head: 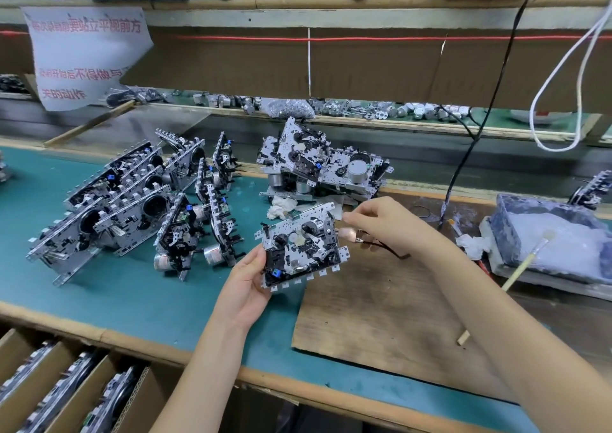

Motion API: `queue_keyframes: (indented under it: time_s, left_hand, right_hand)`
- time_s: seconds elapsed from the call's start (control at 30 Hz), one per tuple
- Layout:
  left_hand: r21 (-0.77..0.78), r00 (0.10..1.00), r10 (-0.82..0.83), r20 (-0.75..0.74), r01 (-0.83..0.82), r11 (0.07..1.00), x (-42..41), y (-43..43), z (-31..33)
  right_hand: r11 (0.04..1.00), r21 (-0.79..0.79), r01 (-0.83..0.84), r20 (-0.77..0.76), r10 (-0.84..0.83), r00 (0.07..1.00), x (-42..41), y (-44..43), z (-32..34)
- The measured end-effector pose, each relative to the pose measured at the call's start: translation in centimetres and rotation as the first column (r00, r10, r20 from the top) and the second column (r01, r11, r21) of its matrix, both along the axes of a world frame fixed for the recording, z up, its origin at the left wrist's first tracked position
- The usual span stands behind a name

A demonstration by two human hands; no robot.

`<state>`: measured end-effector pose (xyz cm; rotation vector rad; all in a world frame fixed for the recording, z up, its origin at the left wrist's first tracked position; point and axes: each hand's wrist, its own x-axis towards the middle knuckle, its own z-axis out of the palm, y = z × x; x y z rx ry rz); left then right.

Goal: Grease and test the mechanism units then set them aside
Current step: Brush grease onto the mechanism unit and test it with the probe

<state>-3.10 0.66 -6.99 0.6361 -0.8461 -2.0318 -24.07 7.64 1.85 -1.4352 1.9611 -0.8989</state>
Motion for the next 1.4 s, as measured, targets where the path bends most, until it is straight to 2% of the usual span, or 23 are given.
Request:
queue_keyframes:
  time_s: [0.1, 0.17, 0.2, 0.27, 0.3, 0.33, 0.37, 0.43, 0.5, 0.6, 0.8, 0.83, 0.9, 0.97, 1.03, 1.1, 1.17, 1.3, 1.4]
  left_hand:
    - [0.009, 1.000, 0.000, -0.002, 0.000, 1.000, 0.0, 0.0, 0.0]
    - [0.016, 1.000, 0.003, -0.005, -0.003, 1.000, 0.0, 0.0, 0.0]
    - [0.014, 1.000, 0.002, -0.005, -0.002, 1.000, 0.0, 0.0, -0.1]
    - [0.010, 1.000, -0.002, -0.004, 0.002, 1.000, 0.0, -0.1, -0.1]
    - [0.010, 1.000, -0.002, -0.005, 0.002, 1.000, -0.1, -0.1, -0.1]
    - [0.006, 1.000, -0.001, -0.005, 0.001, 1.000, -0.1, -0.1, -0.1]
    - [0.001, 1.000, -0.002, -0.002, 0.002, 1.000, -0.2, 0.0, -0.1]
    - [-0.010, 1.000, -0.008, 0.012, 0.008, 1.000, -0.3, 0.0, 0.0]
    - [-0.020, 1.000, -0.014, 0.028, 0.014, 1.000, -0.4, 0.1, 0.0]
    - [-0.048, 0.998, -0.027, 0.059, 0.030, 0.998, -0.3, 0.0, -0.1]
    - [-0.069, 0.996, -0.050, 0.074, 0.055, 0.996, -0.3, 0.0, -0.2]
    - [-0.069, 0.997, -0.051, 0.064, 0.055, 0.996, -0.3, 0.0, -0.1]
    - [-0.072, 0.998, -0.042, 0.053, 0.046, 0.996, -0.2, 0.0, -0.1]
    - [-0.074, 0.998, -0.031, 0.061, 0.035, 0.997, -0.2, -0.1, -0.1]
    - [-0.071, 0.998, -0.030, 0.064, 0.034, 0.997, -0.2, -0.1, -0.2]
    - [-0.073, 0.998, -0.027, 0.063, 0.032, 0.997, -0.2, -0.1, -0.3]
    - [-0.077, 0.997, -0.031, 0.064, 0.036, 0.996, -0.4, -0.1, -0.3]
    - [-0.083, 0.998, -0.046, 0.052, 0.051, 0.995, -1.5, 0.3, -0.1]
    - [-0.079, 0.997, -0.062, 0.043, 0.065, 0.995, -2.3, 0.6, 0.0]
  right_hand:
    - [0.986, 0.137, -0.099, 0.053, 0.093, 0.994, 0.4, 0.0, 0.2]
    - [0.986, 0.132, -0.106, 0.010, 0.105, 0.994, 0.6, 0.1, 0.2]
    - [0.995, 0.071, -0.069, -0.041, 0.072, 0.997, 0.9, 0.1, 0.3]
    - [0.988, -0.157, -0.008, -0.161, -0.018, 0.987, 1.4, 0.2, 0.7]
    - [0.975, -0.218, -0.041, -0.229, -0.010, 0.973, 1.9, 0.3, 1.0]
    - [0.972, -0.194, -0.129, -0.362, 0.051, 0.931, 2.5, 0.3, 1.3]
    - [0.969, -0.105, -0.224, -0.536, 0.135, 0.833, 3.2, 0.3, 1.5]
    - [0.944, 0.064, -0.323, -0.782, 0.248, 0.571, 4.4, -0.1, 1.2]
    - [0.924, 0.156, -0.350, -0.841, 0.310, 0.443, 5.5, -0.6, 0.6]
    - [0.911, 0.208, -0.357, -0.858, 0.345, 0.380, 6.5, -1.2, -0.1]
    - [0.898, 0.236, -0.372, -0.843, 0.379, 0.381, 6.1, -1.2, 0.2]
    - [0.895, 0.244, -0.373, -0.820, 0.396, 0.414, 5.9, -0.9, 0.3]
    - [0.915, 0.158, -0.372, -0.755, 0.355, 0.551, 5.3, -0.1, 0.9]
    - [0.952, -0.030, -0.305, -0.694, 0.200, 0.692, 4.2, 0.8, 1.8]
    - [0.979, -0.115, -0.170, -0.659, 0.053, 0.750, 2.8, 2.0, 2.6]
    - [0.999, -0.040, -0.015, -0.686, -0.017, 0.727, 1.5, 3.2, 3.2]
    - [0.984, 0.124, 0.128, -0.729, 0.003, 0.685, 0.2, 4.8, 3.5]
    - [0.838, 0.446, 0.313, -0.733, 0.142, 0.665, -2.3, 8.8, 3.2]
    - [0.716, 0.613, 0.334, -0.645, 0.210, 0.734, -3.5, 11.0, 2.1]
